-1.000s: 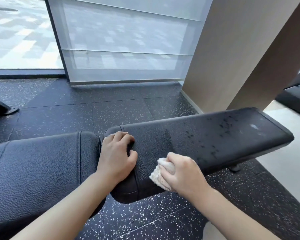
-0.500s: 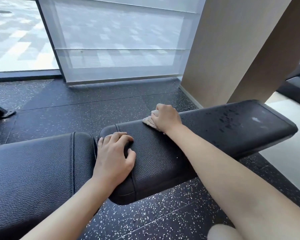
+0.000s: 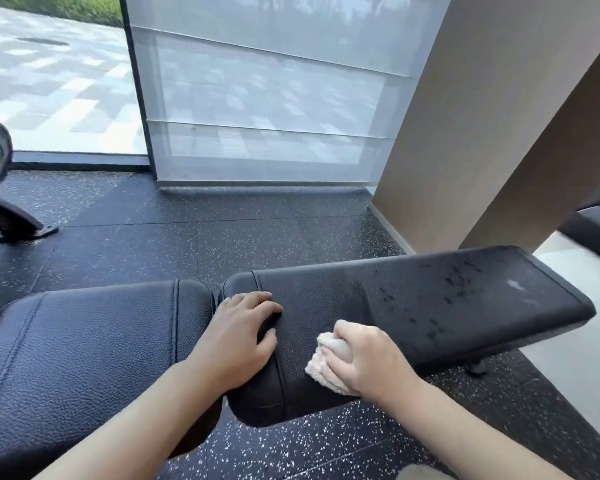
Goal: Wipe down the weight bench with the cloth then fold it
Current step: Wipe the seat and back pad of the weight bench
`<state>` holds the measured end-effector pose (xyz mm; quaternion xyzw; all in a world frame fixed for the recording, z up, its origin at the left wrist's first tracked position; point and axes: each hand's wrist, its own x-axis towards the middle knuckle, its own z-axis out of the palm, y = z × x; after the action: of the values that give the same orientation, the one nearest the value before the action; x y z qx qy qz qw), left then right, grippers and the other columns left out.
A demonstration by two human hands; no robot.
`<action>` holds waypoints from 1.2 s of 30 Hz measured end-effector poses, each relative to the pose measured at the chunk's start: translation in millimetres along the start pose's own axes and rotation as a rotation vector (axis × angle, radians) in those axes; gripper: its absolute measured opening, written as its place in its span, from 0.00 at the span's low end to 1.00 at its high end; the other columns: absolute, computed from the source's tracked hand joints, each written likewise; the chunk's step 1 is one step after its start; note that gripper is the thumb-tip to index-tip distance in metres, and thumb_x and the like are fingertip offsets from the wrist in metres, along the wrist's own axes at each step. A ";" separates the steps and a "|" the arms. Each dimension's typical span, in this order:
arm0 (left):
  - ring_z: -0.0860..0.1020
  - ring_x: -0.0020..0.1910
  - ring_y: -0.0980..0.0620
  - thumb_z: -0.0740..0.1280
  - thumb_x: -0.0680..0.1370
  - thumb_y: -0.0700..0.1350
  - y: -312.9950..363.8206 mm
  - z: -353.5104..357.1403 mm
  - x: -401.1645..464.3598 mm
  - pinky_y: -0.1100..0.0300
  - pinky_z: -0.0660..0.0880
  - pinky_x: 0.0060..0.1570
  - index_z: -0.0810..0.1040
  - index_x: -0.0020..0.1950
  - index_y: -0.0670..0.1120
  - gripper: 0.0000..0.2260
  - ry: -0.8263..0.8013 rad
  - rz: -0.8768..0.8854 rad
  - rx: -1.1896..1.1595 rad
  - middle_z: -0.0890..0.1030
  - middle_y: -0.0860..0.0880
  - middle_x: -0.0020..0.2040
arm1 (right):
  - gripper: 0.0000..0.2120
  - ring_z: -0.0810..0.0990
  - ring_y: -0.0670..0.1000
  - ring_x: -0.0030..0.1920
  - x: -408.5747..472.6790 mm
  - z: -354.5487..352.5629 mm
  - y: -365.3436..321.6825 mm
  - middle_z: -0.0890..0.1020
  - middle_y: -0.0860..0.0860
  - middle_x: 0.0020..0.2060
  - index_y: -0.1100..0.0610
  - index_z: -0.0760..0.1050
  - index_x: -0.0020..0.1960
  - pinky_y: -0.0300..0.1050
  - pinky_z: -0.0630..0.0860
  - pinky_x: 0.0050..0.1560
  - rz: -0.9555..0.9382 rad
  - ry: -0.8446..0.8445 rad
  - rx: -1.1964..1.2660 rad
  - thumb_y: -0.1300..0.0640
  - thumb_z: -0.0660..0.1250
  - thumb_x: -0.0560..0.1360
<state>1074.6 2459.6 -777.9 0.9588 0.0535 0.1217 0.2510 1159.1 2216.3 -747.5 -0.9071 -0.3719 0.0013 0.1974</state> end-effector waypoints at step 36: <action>0.74 0.67 0.52 0.59 0.76 0.55 -18.7 -22.9 -30.4 0.49 0.69 0.71 0.81 0.62 0.52 0.19 0.083 0.043 0.060 0.79 0.56 0.65 | 0.11 0.81 0.62 0.47 119.4 -1.1 41.6 0.84 0.57 0.44 0.56 0.76 0.46 0.51 0.77 0.46 0.211 0.125 -0.096 0.47 0.68 0.77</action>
<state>1038.5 2481.5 -774.0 0.9609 0.0469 0.1652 0.2172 1273.7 2269.7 -744.2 -0.9479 -0.2607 -0.0524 0.1754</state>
